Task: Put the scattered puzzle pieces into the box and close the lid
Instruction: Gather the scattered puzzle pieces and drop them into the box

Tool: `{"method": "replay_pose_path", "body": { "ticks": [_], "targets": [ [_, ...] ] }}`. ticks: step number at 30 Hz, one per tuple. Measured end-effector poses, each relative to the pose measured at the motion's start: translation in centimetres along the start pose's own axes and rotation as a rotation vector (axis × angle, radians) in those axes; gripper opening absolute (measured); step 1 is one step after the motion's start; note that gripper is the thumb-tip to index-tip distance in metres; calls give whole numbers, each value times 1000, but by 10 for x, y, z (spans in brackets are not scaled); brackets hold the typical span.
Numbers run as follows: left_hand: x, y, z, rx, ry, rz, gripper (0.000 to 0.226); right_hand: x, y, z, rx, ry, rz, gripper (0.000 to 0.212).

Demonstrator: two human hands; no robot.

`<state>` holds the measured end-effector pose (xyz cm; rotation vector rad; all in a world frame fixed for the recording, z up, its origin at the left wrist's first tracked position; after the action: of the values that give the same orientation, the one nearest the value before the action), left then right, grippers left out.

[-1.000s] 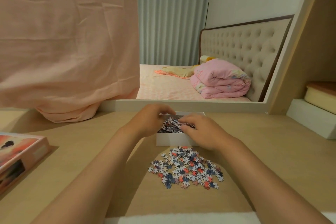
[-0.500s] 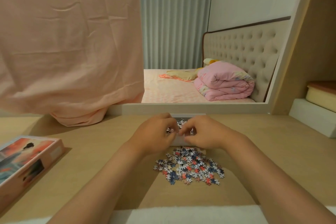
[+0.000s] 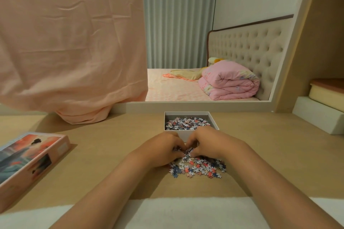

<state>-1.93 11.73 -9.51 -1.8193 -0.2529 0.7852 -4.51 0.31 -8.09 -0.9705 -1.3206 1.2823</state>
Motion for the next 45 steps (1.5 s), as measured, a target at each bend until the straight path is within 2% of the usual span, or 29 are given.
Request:
{"method": "replay_pose_path", "body": {
  "ticks": [4,8,12,16,19,21,23,25,28,30,35,38,40,43,45],
  "targets": [
    [8,-1,-2,-43,-36,128,17,0,1,-3,-53,11,-24,26],
    [16,-10,-4,-113,-80,298,10,-1,-9,-1,-130,-22,-118,8],
    [18,-26,-10,-224,-127,512,12,-13,-29,-3,-284,20,-316,12],
    [24,-56,-21,-486,-110,519,18,-30,-44,-10,-520,69,-365,13],
    [30,-57,-28,-518,-96,410,19,-40,-42,-21,-619,115,-357,16],
    [30,-46,-31,-417,-77,309,21,-43,-35,-32,-594,123,-296,20],
    [30,-37,-32,-332,-52,166,26,-43,-23,-44,-475,135,-121,27],
    [33,-28,-31,-257,-54,53,35,-43,-13,-49,-369,152,-45,37],
    [40,-15,-30,-117,-101,-33,46,-41,-13,-45,-389,136,-60,39],
    [39,-15,-31,-86,-100,-73,46,-37,-15,-40,-415,106,-70,35],
    [36,-30,-25,-136,-84,-14,40,-25,-11,-33,-371,19,-138,28],
    [36,-35,-16,-233,-62,37,44,-19,-25,-23,-471,4,-110,25],
    [28,-40,-9,-308,-2,-7,43,-11,-34,-14,-503,-27,-174,23],
    [3,-47,2,-381,108,-125,27,4,-32,-1,-351,-47,-225,21],
    [-7,-45,6,-325,94,-95,17,9,-19,6,-167,-55,-167,23]
  ]
}}
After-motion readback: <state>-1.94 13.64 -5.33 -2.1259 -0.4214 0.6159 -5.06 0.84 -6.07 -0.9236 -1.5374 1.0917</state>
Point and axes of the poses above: each hand's wrist, its own z-axis away from the middle knuckle, its own y-axis out of the palm, x = y × z, the point moved 7 cm from there along -z, towards the middle knuckle, and after that the axes turned 8 degrees about z, right-handed, at the moved point
